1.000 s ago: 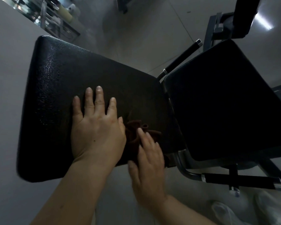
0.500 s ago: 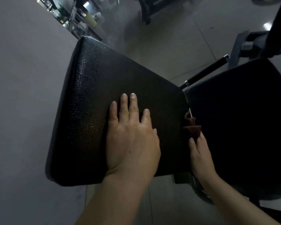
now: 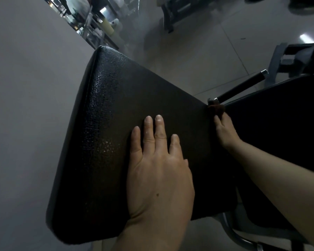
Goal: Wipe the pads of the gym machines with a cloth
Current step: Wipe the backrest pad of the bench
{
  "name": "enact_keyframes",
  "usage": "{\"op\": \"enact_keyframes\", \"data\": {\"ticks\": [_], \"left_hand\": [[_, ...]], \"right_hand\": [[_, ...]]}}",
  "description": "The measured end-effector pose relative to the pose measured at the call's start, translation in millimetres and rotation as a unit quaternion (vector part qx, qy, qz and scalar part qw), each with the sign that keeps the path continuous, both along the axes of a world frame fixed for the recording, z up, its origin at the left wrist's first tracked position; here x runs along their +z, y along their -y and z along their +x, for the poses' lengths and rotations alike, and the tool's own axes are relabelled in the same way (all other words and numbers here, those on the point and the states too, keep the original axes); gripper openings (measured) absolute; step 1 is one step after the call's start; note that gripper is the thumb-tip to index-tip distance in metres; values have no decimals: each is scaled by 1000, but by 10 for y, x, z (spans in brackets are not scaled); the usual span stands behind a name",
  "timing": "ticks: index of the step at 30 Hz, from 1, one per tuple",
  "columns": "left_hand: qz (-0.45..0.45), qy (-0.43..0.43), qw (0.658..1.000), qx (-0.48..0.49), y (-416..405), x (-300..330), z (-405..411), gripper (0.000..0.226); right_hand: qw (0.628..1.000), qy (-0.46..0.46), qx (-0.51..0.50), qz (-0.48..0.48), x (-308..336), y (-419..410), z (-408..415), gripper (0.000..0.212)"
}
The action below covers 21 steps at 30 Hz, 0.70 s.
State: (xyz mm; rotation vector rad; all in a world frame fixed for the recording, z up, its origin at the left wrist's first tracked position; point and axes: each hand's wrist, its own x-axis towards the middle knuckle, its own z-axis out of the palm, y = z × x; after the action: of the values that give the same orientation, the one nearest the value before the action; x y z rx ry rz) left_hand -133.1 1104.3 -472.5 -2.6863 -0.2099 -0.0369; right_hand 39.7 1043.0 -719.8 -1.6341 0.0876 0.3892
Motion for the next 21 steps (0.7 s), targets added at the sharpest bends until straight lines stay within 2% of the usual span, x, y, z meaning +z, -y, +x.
{"op": "enact_keyframes", "data": {"ticks": [3,7,10,14,21], "left_hand": [[10,0,1000,-3,-25,-16,11,45],[13,-9,1000,4,-34,-41,18,50],[11,-19,1000,9,-28,-37,28,50],[37,-24,999,-10,21,23,35,54],[57,-58,997,-6,59,92,40,56]], "right_hand": [[1000,7,0,3,180,-51,198,53],[999,-11,1,44,358,14,-12,34],[998,-38,-26,46,329,84,-253,35],[997,-53,-28,39,236,209,-671,27],[999,39,-15,8,220,412,-1400,34]]}}
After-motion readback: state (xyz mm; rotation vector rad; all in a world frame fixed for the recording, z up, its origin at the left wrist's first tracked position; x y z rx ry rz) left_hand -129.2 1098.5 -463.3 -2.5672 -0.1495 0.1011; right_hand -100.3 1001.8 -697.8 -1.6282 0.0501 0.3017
